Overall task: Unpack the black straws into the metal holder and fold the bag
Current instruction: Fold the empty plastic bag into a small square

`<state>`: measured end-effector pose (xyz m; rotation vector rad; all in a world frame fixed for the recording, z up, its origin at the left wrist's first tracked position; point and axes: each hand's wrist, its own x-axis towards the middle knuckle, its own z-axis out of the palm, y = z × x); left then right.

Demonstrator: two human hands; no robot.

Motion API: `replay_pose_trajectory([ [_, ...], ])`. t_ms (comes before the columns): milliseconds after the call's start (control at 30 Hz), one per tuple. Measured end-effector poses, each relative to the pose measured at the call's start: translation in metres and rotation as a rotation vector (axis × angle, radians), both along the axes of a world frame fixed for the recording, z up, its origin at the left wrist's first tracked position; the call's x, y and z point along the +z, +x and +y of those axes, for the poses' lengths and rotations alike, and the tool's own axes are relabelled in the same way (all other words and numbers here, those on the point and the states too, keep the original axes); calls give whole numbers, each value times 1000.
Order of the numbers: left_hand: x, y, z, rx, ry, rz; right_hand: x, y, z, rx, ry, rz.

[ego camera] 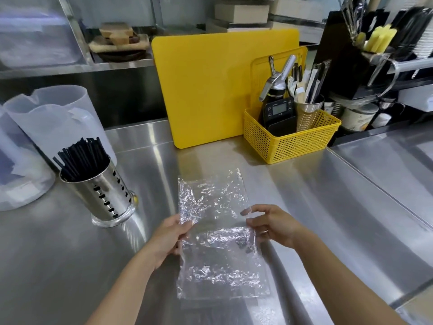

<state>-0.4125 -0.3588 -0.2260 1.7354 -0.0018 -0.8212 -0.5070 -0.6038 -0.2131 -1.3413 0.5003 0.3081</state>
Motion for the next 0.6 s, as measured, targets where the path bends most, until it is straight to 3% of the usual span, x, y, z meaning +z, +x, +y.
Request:
replay_pose_trajectory([
  [167,10,-2,5,5,-223,-35,-6,-4,-4,-60,43,-70],
  [333,14,-10,3,71,-258,-207,-17,-5,-3,-108,63,-146],
  [500,20,-15,7,70,-517,-36,-17,-5,-1,-146,173,-144],
  [600,12,-12,9,31,-373,26,-18,-6,1,-156,170,-219],
])
